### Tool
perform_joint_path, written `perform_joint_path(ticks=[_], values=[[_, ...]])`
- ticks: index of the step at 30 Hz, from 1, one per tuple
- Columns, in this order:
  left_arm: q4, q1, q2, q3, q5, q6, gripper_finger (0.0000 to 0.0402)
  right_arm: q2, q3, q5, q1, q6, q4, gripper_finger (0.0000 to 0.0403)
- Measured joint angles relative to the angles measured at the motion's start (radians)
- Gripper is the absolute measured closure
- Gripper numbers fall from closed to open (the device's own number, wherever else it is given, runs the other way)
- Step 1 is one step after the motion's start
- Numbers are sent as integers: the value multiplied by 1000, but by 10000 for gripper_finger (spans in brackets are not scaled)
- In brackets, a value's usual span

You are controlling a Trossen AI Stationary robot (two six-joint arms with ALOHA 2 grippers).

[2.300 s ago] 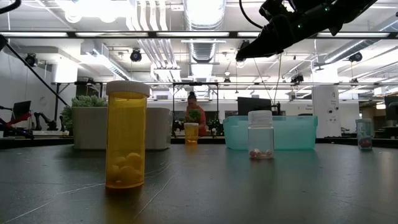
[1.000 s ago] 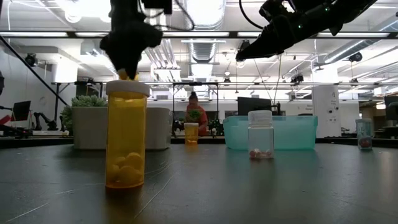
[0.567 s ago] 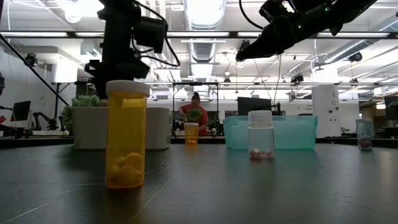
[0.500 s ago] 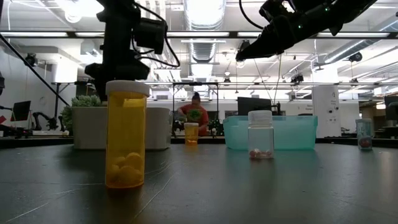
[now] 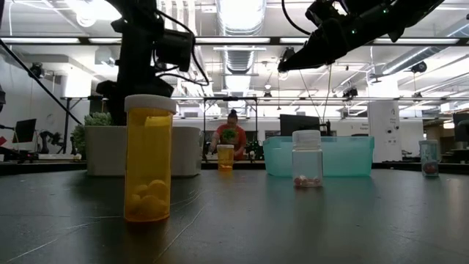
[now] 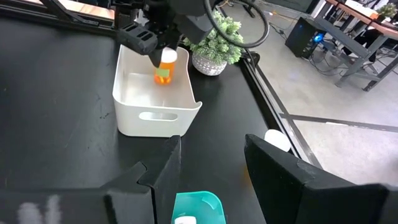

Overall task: Pick and place medicine bottles into bin by pill shape (circle, oval)
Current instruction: Put the bottom left large orange capsule bottle into the white bin

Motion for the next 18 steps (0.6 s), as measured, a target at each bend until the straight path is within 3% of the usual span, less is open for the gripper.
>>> perform_joint_path(ticks=[10, 18], values=[[47, 2, 0, -31, -39, -8, 210, 0, 0, 0, 0, 0, 0, 232], [47, 2, 0, -31, -45, -8, 164, 0, 0, 0, 0, 0, 0, 232]])
